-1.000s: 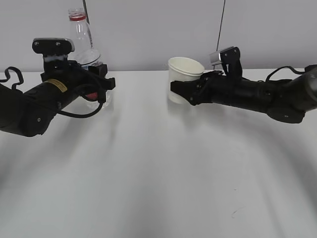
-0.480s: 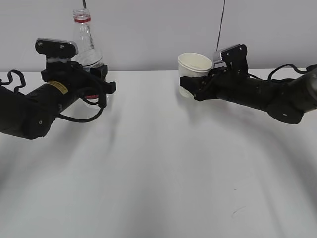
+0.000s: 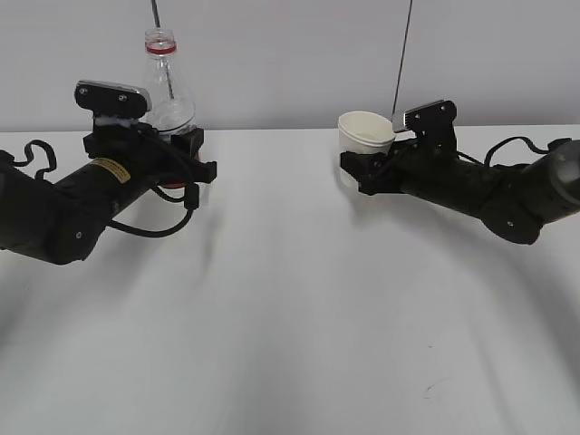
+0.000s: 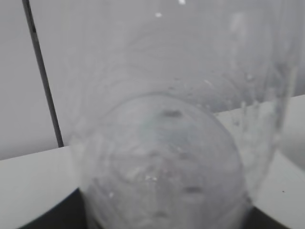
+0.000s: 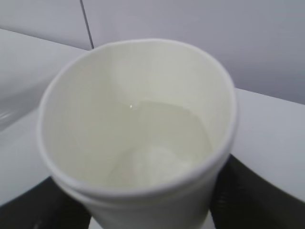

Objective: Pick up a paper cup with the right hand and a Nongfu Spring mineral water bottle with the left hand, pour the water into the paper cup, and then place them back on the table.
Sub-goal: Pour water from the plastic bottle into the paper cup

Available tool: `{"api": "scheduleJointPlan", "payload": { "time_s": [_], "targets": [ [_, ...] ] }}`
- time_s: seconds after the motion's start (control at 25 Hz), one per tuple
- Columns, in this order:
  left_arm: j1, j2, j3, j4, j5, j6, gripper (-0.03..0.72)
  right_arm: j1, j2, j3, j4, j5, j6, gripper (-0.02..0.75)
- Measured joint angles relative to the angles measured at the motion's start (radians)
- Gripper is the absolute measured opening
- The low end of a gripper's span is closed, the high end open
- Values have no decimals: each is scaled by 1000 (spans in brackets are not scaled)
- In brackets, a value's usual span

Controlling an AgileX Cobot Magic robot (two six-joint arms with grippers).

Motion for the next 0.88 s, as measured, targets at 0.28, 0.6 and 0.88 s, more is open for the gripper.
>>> {"api": "scheduleJointPlan", "payload": {
  "time_s": [0.28, 0.6, 0.88],
  "targets": [
    [0, 0, 0, 5, 1, 1, 295, 0, 2, 0, 52, 30, -55, 480],
    [0, 0, 0, 5, 1, 1, 295, 0, 2, 0, 98, 31, -91, 480],
    [0, 0, 0, 5, 1, 11, 295, 0, 52, 0, 170, 7, -102, 480]
  ]
}}
